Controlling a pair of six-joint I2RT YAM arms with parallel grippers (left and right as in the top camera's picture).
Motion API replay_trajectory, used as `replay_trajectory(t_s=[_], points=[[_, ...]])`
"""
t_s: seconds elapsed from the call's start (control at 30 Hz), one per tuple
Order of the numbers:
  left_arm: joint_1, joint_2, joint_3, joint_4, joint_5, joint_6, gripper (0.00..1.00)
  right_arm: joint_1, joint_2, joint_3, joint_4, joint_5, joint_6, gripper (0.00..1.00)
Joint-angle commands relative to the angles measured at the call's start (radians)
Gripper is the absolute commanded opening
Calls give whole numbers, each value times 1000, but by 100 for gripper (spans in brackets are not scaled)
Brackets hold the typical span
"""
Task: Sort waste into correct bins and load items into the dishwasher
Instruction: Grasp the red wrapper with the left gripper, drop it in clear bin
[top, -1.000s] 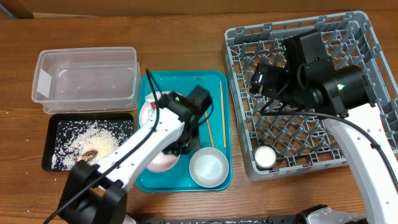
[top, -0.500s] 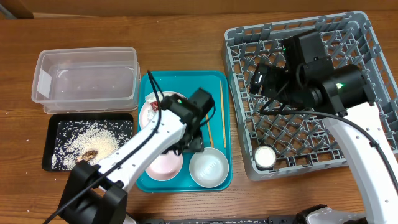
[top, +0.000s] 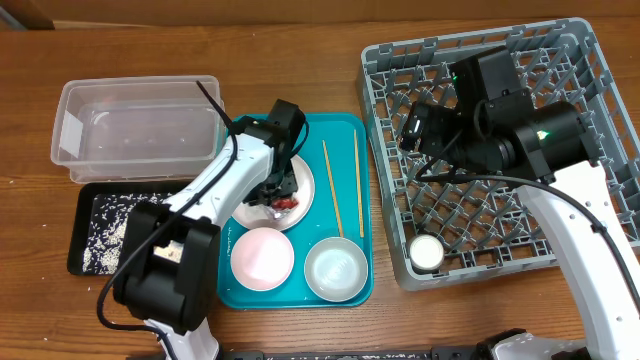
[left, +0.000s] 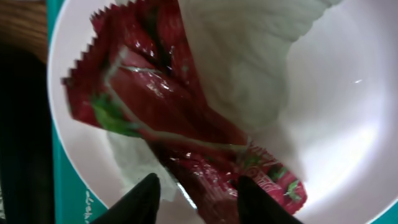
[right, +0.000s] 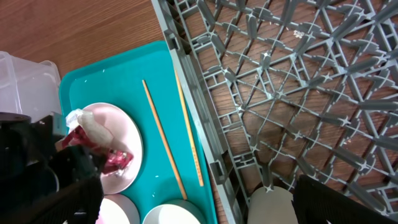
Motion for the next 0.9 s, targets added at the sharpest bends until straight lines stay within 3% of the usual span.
replay_trajectory(t_s=[0.0,0.13,0.27,0.37,0.4,0.47,0.57,0.73,0.83,0.87], points=[[3,2,39,-27,56,3,4,3,1,15,3,18,-3,100],[19,-6,197,-193,126,3,4,3,1,15,3,18,-3,100],[98,-35,484,-407,99,52,4,3,1,15,3,18,-3,100],[144,-42,531,-411,97,83,4,3,1,15,3,18,-3,100],[148,-39,520,-423,97,85,19,3,1,15,3,18,-3,100],[121,-33,414,-391,95,86,66,3,1,15,6,18,-3,100],[75,-33,241,-294,89,85,76,3,1,15,6,18,-3,100],[66,-33,0,-157,100,43,73,3,1,15,7,18,-3,100],[67,-33,-54,-35,102,43,54,3,1,15,21,18,-3,100],[66,-33,-60,-6,109,43,36,3,1,15,23,18,-3,100]])
